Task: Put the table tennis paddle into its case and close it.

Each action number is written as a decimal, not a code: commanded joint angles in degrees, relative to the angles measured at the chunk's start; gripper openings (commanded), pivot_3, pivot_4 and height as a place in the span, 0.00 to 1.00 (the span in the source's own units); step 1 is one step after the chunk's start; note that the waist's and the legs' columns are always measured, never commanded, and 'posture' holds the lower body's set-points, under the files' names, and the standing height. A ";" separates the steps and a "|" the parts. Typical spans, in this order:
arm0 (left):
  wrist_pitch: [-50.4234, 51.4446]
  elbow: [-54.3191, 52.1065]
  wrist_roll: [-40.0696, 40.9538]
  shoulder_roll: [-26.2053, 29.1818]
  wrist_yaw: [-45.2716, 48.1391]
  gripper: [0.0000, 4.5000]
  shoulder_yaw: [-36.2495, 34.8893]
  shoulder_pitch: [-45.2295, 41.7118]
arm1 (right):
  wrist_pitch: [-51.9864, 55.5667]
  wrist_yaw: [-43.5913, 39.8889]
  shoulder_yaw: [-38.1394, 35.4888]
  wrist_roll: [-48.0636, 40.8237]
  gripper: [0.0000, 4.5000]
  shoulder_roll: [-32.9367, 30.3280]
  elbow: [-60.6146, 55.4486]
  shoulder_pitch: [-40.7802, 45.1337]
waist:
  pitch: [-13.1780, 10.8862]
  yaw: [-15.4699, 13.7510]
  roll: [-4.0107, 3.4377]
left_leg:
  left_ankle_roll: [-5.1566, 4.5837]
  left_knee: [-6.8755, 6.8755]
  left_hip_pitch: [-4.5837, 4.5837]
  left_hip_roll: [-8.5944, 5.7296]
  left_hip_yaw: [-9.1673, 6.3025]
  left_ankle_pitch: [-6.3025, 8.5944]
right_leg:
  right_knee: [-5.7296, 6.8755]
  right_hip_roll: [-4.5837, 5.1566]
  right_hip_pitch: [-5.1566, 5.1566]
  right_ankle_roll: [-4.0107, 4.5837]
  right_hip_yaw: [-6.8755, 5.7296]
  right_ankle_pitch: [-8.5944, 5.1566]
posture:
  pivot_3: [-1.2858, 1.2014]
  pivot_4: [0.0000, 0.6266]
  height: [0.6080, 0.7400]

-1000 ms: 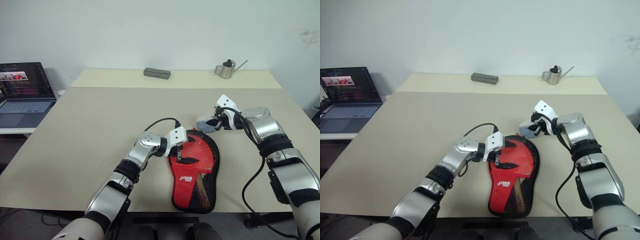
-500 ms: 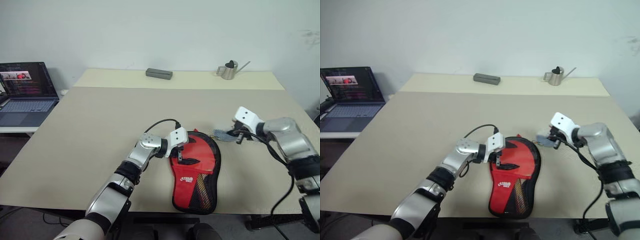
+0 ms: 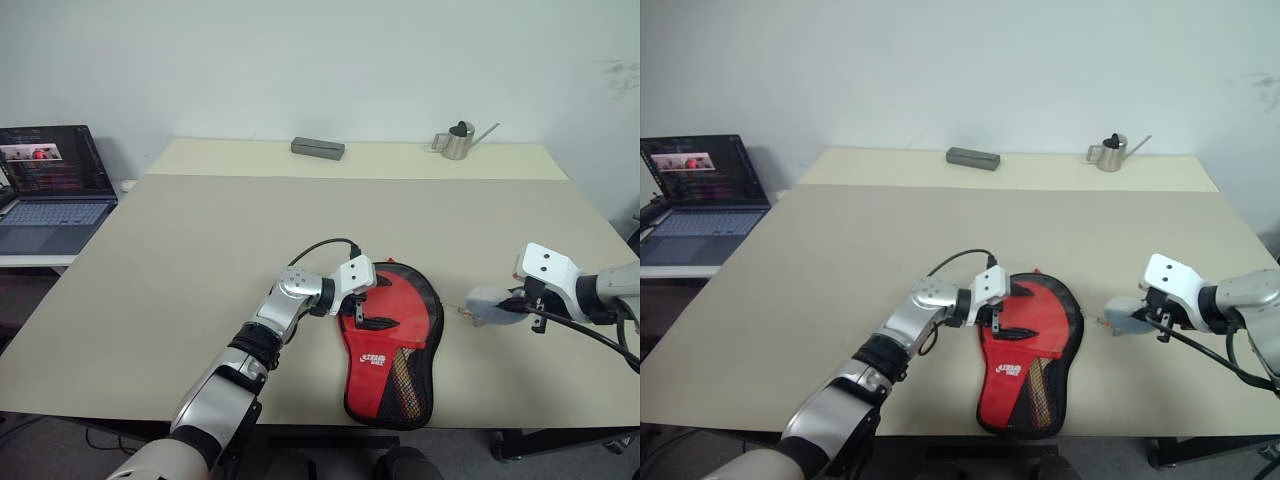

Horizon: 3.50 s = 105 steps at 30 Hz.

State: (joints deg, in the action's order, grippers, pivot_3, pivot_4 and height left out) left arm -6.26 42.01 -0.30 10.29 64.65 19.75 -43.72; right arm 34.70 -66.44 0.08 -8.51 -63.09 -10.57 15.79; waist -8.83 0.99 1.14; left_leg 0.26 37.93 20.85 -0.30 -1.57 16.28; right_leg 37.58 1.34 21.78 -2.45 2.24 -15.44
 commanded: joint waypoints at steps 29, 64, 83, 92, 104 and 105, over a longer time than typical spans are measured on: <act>2.39 7.06 -5.44 0.69 1.45 1.00 4.82 3.00 | 9.48 -2.79 -16.31 -15.77 0.00 -6.90 -39.36 -34.14 | 0.05 -0.99 0.15 | -0.09 -0.08 0.05 0.06 -0.06 0.30 | -0.70 -0.02 -0.28 -0.23 -0.09 -0.16 | 0.52 0.24 1.00; 2.12 8.88 -5.83 -3.09 0.79 1.00 5.31 1.60 | -1.99 5.04 -18.51 -36.53 0.00 -19.44 -49.43 -59.47 | 0.55 -2.32 0.42 | -0.15 0.05 0.00 -0.02 -0.04 0.67 | -0.80 0.11 -0.46 -0.40 -0.10 -0.35 | 0.52 0.24 1.00; 1.64 9.85 -5.95 -4.29 0.31 1.00 5.16 0.27 | 2.18 14.26 -29.08 -54.71 0.29 -24.00 -49.43 -55.36 | 0.58 -2.43 0.55 | -0.16 0.06 0.04 -0.03 -0.04 0.73 | -0.85 0.18 -0.46 -0.43 -0.10 -0.44 | 0.52 0.24 1.00; 1.23 10.58 -5.89 -4.67 -0.28 1.00 4.94 -0.19 | 13.31 13.42 -37.44 -72.85 0.98 -21.13 -46.55 -42.46 | 0.55 -2.40 0.61 | -0.17 0.07 0.03 -0.03 -0.03 0.73 | -0.84 0.47 -0.49 -0.43 -0.12 -0.44 | 0.52 0.24 1.00; 6.77 -3.26 1.78 -2.33 4.91 1.00 -0.14 1.86 | 11.37 13.13 -15.54 -58.62 0.99 -15.02 -27.47 -20.61 | 0.36 -2.28 0.57 | -0.27 0.02 0.24 -0.11 -0.01 0.78 | -0.78 0.75 -0.19 -0.14 -0.19 -0.37 | 0.52 0.24 1.00; 7.64 -5.81 2.46 -1.55 5.33 1.00 -0.55 2.33 | 11.23 12.58 -14.81 -57.42 0.99 -14.28 -26.04 -19.48 | 0.32 -2.13 0.47 | -0.30 0.01 0.38 -0.11 -0.01 0.79 | -0.71 0.72 -0.01 -0.05 -0.18 -0.32 | 0.52 0.24 1.00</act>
State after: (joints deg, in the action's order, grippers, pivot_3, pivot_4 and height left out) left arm -0.95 38.24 1.67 7.79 68.34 18.90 -43.15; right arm 46.79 -52.55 -14.97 -67.87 -77.91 -38.22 -5.12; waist -8.51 -1.15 1.61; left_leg -0.03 37.94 21.34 -0.40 -1.58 17.07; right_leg 36.92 2.01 21.92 -2.48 2.08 -15.75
